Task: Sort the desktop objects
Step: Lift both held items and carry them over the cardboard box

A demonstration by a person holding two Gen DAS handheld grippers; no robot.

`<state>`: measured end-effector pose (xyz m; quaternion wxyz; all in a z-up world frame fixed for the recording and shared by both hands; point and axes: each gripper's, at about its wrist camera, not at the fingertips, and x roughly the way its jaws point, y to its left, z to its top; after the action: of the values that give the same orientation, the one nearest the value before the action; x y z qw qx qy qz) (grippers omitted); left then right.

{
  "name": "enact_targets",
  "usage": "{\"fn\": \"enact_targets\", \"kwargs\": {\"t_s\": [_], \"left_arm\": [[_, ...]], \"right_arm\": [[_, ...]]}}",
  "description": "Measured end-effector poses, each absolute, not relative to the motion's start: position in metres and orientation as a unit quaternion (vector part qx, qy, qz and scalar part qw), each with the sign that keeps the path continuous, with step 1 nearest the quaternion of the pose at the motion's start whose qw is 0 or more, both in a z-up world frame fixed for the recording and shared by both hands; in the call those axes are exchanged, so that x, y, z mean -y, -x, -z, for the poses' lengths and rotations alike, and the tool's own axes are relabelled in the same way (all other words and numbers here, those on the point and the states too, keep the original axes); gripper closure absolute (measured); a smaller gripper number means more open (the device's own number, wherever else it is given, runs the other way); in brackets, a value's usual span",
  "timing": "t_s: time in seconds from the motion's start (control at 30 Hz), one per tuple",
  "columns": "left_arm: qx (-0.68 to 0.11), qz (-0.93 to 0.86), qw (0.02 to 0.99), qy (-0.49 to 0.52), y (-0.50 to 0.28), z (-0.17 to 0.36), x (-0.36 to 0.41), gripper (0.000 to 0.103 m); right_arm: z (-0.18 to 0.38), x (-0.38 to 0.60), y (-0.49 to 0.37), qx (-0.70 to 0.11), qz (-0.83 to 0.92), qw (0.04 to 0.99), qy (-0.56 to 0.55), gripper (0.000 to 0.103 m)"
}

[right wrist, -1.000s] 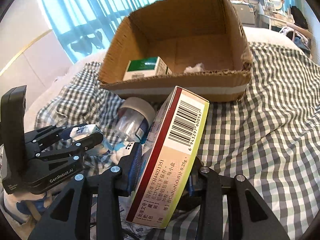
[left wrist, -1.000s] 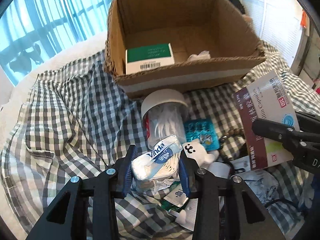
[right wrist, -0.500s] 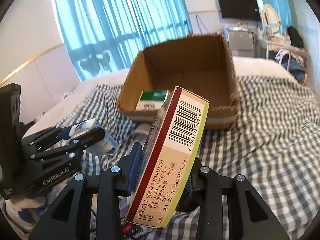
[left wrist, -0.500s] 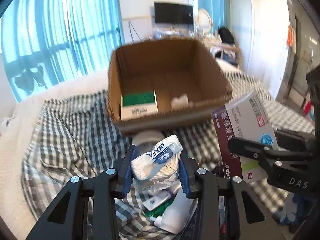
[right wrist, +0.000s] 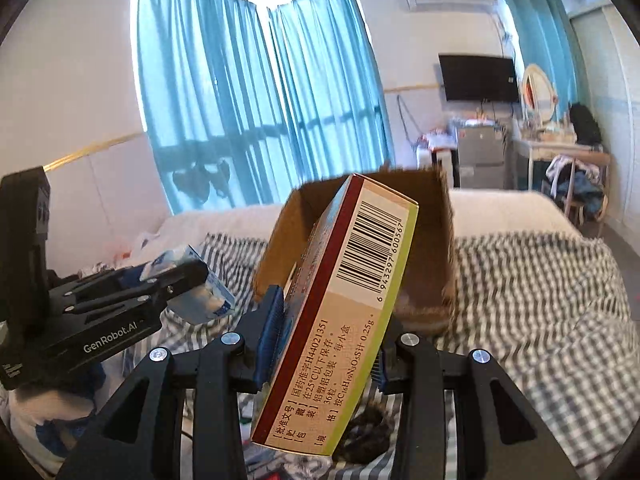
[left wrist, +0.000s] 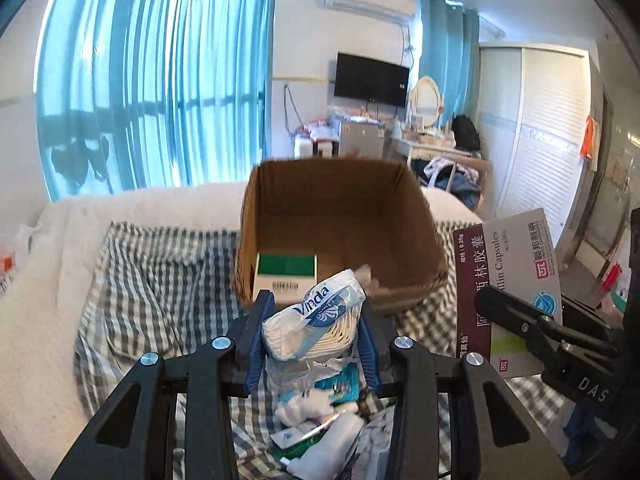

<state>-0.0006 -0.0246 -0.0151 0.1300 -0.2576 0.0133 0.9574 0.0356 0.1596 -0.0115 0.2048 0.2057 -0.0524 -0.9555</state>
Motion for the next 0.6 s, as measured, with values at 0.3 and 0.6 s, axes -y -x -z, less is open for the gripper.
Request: {"fn": "enact_targets", "kwargs": {"t_s": [0.3,0.6], "left_arm": [[-0.025,-0.971,0.150,0.183,0.005,-0.043,0.004,0.063],[-0.044,-0.980,0.155,0.118,0.024,-0.083,-0.003,0.063]], "right_arm": [[-0.047,-0.160,-0.025,0.035,0.969,0.202,-0.140,0.066],[-0.085,-0.157,-0.007,0.003,0.980,0.172,-0.096,0.066]]}}
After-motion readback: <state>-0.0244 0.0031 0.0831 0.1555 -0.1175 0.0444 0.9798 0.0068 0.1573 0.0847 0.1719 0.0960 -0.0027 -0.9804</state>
